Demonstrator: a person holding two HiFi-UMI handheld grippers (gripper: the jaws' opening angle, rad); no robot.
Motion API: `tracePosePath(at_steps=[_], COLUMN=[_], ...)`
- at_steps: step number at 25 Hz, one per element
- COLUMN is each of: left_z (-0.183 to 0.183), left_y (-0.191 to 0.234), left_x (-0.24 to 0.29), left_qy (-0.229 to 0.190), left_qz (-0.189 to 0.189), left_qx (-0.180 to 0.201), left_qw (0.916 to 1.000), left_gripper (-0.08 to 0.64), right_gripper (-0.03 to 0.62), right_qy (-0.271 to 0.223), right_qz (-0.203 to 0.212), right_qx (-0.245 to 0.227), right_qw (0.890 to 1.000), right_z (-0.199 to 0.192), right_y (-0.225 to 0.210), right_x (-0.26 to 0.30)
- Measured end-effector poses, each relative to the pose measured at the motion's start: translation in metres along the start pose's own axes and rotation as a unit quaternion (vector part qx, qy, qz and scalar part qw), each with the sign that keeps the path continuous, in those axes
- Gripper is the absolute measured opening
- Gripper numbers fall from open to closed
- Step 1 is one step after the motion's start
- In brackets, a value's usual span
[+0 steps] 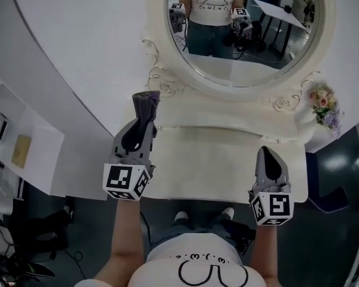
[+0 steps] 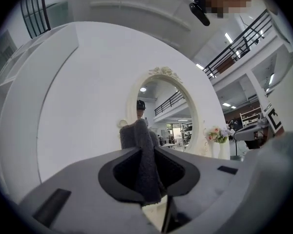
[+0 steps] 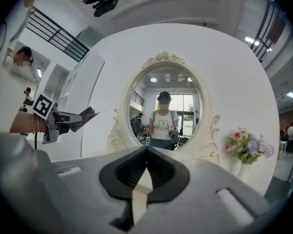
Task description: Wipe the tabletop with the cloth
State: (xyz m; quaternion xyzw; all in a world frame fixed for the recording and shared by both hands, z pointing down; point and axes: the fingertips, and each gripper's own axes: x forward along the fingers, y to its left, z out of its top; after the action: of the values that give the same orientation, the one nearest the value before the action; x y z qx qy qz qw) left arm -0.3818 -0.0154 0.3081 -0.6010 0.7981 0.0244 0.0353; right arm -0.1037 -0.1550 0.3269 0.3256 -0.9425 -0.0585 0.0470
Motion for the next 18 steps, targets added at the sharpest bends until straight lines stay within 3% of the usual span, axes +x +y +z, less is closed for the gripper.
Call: tracePosePath(at_steps=[11, 14, 18], left_z=[-0.044, -0.082, -0.14], left_y=[0.116, 0.13, 0.138], left_x=[-0.055, -0.054, -0.049], left_qy=[0.058, 0.109, 0.186], left_qz=[0.089, 0.078, 0.034], left_qx=[-0.002, 0.013, 0.022], left_qw=[0.9943, 0.9908, 0.9816], left_gripper=[0.078, 0.078, 0.078], right_gripper=[-0.003, -0.002, -0.002], right_qy=[0.022, 0.038, 0.07], right_qz=[0.102, 0.111, 0.115], right_qx=[-0.018, -0.02, -0.02], right_qw=[0.994, 0.993, 0.991], right_z=[-0.009, -0.017, -0.037], right_y=[0.109, 0.117, 0.12], right_x=[0.049, 0.052, 0.051])
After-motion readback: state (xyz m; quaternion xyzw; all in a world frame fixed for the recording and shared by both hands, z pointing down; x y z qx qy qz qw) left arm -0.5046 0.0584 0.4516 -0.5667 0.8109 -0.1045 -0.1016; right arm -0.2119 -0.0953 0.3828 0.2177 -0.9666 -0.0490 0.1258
